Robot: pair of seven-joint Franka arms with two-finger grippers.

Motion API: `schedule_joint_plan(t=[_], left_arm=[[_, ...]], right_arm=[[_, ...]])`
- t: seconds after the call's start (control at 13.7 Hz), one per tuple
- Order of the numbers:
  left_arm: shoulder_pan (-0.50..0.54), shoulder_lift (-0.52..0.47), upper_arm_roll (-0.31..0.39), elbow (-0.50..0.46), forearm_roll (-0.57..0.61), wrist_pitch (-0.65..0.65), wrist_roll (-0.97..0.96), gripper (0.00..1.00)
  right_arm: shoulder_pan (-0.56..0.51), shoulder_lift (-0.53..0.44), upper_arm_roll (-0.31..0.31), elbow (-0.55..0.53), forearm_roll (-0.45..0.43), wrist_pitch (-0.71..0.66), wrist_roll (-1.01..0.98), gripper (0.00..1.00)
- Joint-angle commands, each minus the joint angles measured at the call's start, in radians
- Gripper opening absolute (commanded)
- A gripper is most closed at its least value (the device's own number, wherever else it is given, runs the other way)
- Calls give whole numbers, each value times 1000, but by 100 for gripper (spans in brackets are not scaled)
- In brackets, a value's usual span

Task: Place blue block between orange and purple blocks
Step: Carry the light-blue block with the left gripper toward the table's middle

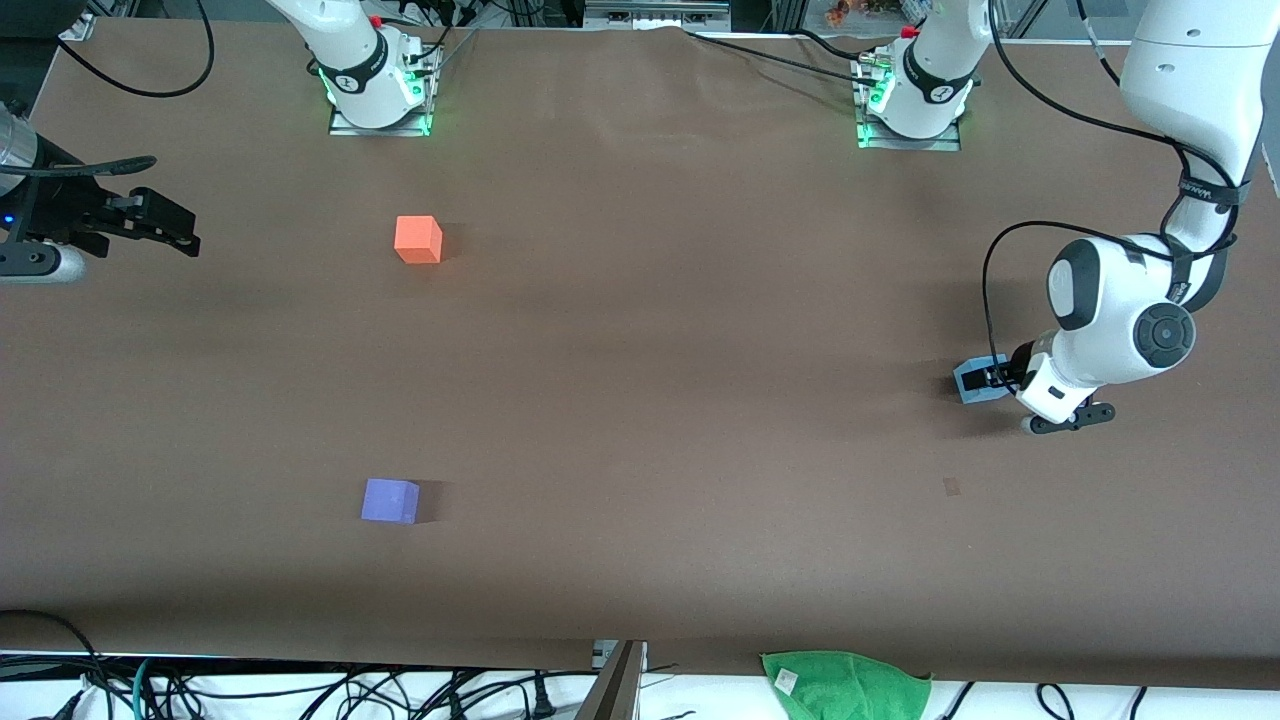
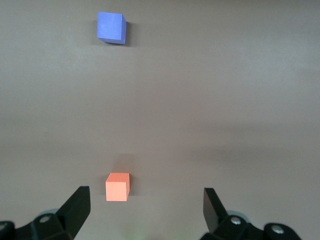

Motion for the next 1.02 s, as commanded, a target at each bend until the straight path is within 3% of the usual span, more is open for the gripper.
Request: schedule_joint_plan(t=[0.0, 0.15, 0.29, 0.51, 0.8, 0.95], left_arm=[[-3, 21, -2, 8, -9, 23, 27, 70], [-2, 21, -2, 10, -9, 21, 90, 33], [-3, 8, -2, 10, -11, 0, 113, 7], [-5, -60, -54, 24, -11, -78, 98, 0], [-20, -99, -274, 89, -19, -158, -58, 0], [-110, -67, -339, 144, -19, -155, -217, 2]], right_arm=[[-14, -6, 6, -4, 20, 6, -16, 100], [-14, -6, 6, -4, 21, 4, -16, 100], [-14, -6, 6, -4, 21, 6, -16, 100], [-14, -6, 5, -6, 21, 6, -16, 100], [-14, -6, 5, -4, 21, 4, -17, 100], [-14, -6, 5, -4, 20, 6, -17, 100]])
